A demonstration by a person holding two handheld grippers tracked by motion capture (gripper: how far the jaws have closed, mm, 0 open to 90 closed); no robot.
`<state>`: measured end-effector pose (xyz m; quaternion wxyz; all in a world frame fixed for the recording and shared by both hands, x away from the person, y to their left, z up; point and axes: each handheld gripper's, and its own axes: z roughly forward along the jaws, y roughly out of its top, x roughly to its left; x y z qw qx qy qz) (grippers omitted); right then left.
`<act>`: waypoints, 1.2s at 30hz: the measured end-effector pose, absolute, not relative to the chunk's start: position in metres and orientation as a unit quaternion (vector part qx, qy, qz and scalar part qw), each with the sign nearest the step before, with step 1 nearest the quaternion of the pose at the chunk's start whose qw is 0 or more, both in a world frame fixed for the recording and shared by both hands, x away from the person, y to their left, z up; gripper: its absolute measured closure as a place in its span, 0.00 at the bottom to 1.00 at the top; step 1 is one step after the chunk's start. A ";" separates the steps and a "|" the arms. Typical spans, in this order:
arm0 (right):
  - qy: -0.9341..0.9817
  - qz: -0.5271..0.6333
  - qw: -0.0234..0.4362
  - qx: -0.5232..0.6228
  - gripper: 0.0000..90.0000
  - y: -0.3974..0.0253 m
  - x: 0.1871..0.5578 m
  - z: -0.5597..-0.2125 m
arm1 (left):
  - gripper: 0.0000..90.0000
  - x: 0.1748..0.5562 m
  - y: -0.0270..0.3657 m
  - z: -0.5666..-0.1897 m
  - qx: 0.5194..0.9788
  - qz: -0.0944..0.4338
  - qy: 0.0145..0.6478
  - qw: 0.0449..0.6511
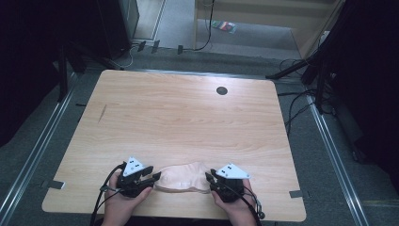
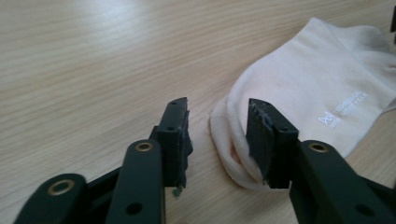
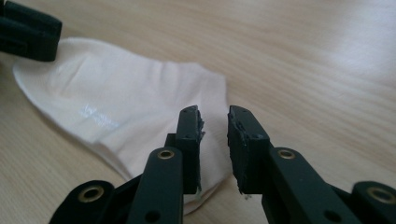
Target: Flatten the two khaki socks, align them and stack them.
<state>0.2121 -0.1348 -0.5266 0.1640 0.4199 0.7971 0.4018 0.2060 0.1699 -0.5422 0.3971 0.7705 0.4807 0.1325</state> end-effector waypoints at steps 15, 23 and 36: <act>0.814 0.367 0.163 0.419 0.88 -0.125 0.229 -0.544 | 0.75 0.212 0.164 -0.547 0.778 0.158 0.481 0.373; 0.790 0.410 0.160 0.427 0.55 -0.129 0.237 -0.541 | 0.51 0.214 0.178 -0.548 0.745 0.154 0.471 0.448; 0.736 0.440 0.188 0.479 0.00 -0.181 0.240 -0.522 | 0.06 0.214 0.239 -0.532 0.669 0.168 0.515 0.509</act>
